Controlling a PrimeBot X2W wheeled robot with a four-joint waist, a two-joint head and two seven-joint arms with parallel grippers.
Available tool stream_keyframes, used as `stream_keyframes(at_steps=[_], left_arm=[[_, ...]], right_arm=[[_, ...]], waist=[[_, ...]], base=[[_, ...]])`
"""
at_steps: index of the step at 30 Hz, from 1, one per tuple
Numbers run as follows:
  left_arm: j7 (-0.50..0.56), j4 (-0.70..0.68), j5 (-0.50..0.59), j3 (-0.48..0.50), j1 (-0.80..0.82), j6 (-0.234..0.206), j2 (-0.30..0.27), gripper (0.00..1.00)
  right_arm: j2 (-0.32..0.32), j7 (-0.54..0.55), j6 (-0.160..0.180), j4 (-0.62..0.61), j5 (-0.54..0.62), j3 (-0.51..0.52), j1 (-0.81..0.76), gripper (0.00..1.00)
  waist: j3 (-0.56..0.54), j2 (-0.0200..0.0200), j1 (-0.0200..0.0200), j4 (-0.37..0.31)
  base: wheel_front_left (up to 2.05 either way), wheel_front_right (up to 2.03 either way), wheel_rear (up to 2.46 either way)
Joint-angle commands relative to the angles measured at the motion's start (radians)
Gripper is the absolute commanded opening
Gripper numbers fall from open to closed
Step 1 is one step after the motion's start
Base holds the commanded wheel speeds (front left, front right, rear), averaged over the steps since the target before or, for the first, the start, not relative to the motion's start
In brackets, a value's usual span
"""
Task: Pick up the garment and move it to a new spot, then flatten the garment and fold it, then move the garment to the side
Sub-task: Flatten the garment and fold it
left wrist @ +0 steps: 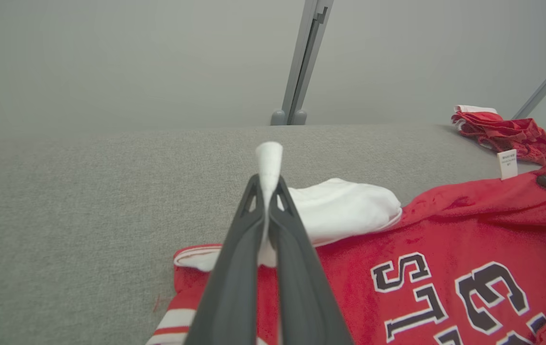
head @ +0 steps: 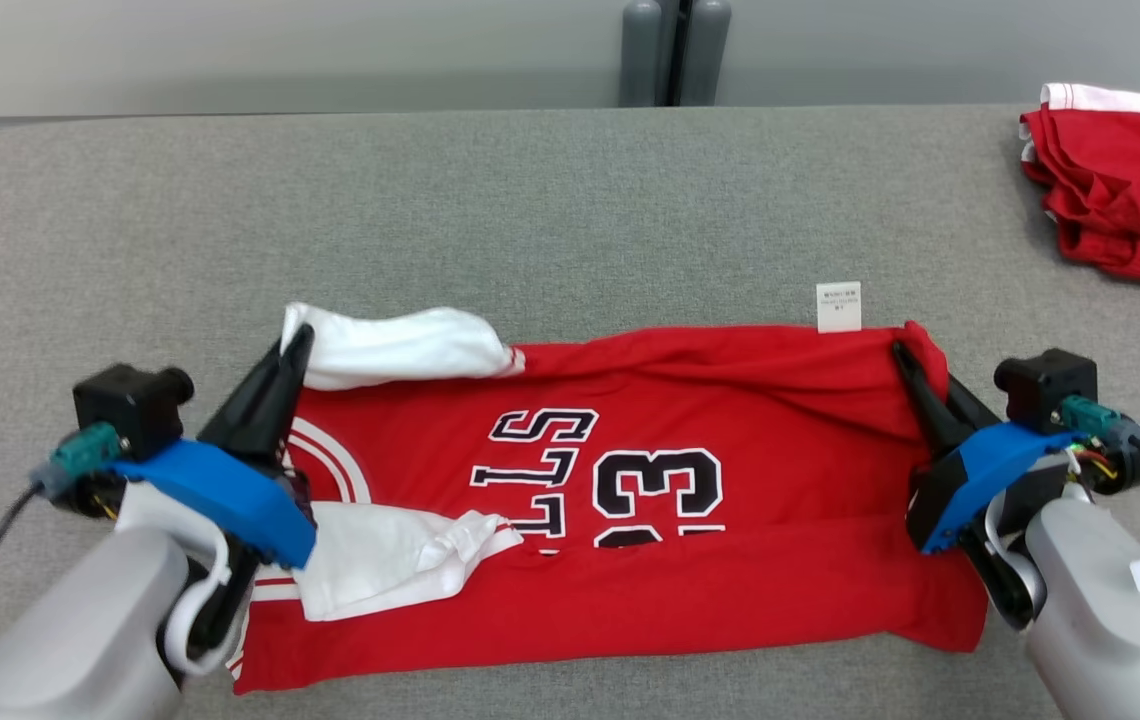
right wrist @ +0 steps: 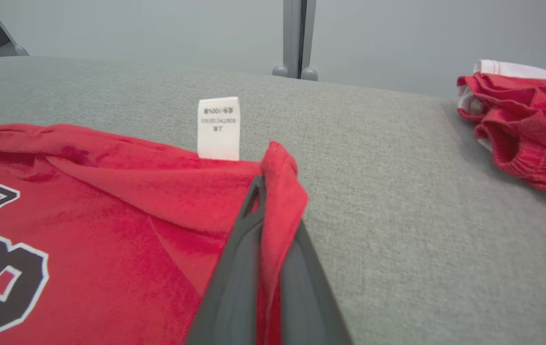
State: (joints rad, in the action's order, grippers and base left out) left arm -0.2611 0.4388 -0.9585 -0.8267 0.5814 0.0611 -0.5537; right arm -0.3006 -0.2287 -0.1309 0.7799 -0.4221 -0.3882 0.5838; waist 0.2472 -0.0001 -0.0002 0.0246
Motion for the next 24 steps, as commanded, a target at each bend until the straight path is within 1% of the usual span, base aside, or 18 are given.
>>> stream_keyframes(at_steps=[1, 4, 6, 7, 10, 18, 19, 20, 21, 22, 23, 24], left_arm=[[-0.004, -0.031, 0.013, 0.014, -0.047, -0.012, 0.004, 0.00], [-0.004, -0.080, 0.035, 0.040, -0.116, -0.034, -0.001, 0.00], [-0.004, -0.093, 0.037, 0.052, -0.139, -0.039, 0.002, 0.00], [-0.004, -0.117, 0.048, 0.070, -0.190, -0.049, 0.007, 0.00], [-0.004, -0.140, 0.064, 0.097, -0.254, -0.064, 0.014, 0.00], [-0.005, -0.175, 0.100, 0.170, -0.368, -0.077, 0.048, 0.00], [-0.005, -0.177, 0.104, 0.180, -0.382, -0.077, 0.054, 0.00], [-0.005, -0.178, 0.111, 0.187, -0.396, -0.078, 0.059, 0.00], [-0.005, -0.180, 0.120, 0.196, -0.404, -0.081, 0.064, 0.02], [-0.005, -0.189, 0.133, 0.211, -0.410, -0.083, 0.071, 0.66], [-0.005, -0.198, 0.148, 0.232, -0.418, -0.088, 0.081, 1.00], [-0.005, -0.209, 0.165, 0.252, -0.428, -0.090, 0.091, 1.00]], right_arm=[[-0.005, -0.014, 0.000, -0.006, 0.008, 0.008, -0.031, 0.00], [-0.003, -0.030, 0.000, -0.022, 0.030, 0.022, -0.066, 0.00], [-0.003, -0.032, 0.000, -0.028, 0.038, 0.029, -0.078, 0.00], [0.002, -0.035, 0.000, -0.044, 0.056, 0.048, -0.104, 0.00], [0.011, -0.037, 0.000, -0.088, 0.078, 0.087, -0.142, 0.00], [0.040, -0.037, 0.000, -0.196, 0.117, 0.161, -0.254, 0.00], [0.046, -0.037, 0.000, -0.208, 0.122, 0.170, -0.268, 0.08], [0.053, -0.037, 0.000, -0.220, 0.124, 0.178, -0.283, 0.37], [0.058, -0.037, 0.000, -0.230, 0.123, 0.183, -0.298, 1.00], [0.059, -0.038, 0.000, -0.242, 0.126, 0.190, -0.311, 1.00], [0.057, -0.037, 0.000, -0.251, 0.130, 0.200, -0.321, 1.00], [0.059, -0.038, 0.000, -0.269, 0.135, 0.211, -0.330, 1.00]], waist=[[-0.006, 0.0001, 0.0002, 0.004], [-0.016, 0.0001, 0.0002, 0.010], [-0.019, 0.0001, 0.0002, 0.011], [-0.023, 0.0001, 0.0002, 0.012], [-0.028, 0.0001, 0.0002, 0.011], [-0.041, 0.0001, 0.0002, 0.008], [-0.043, 0.0001, 0.0002, 0.007], [-0.047, 0.0001, 0.0002, 0.007], [-0.051, 0.0001, 0.0002, 0.007], [-0.053, 0.0001, 0.0002, 0.006], [-0.056, 0.0001, 0.0002, 0.006], [-0.058, 0.0001, 0.0002, 0.005]], base=[[0.00, 0.00, 0.00], [0.00, 0.00, 0.00], [0.00, 0.00, 0.00], [0.00, 0.00, 0.00], [0.00, 0.00, 0.00], [0.00, 0.00, 0.00], [0.00, 0.00, 0.00], [0.00, 0.00, 0.00], [0.00, 0.00, 0.00], [0.00, 0.00, 0.00], [0.00, 0.00, 0.00], [0.00, 0.00, 0.00]])
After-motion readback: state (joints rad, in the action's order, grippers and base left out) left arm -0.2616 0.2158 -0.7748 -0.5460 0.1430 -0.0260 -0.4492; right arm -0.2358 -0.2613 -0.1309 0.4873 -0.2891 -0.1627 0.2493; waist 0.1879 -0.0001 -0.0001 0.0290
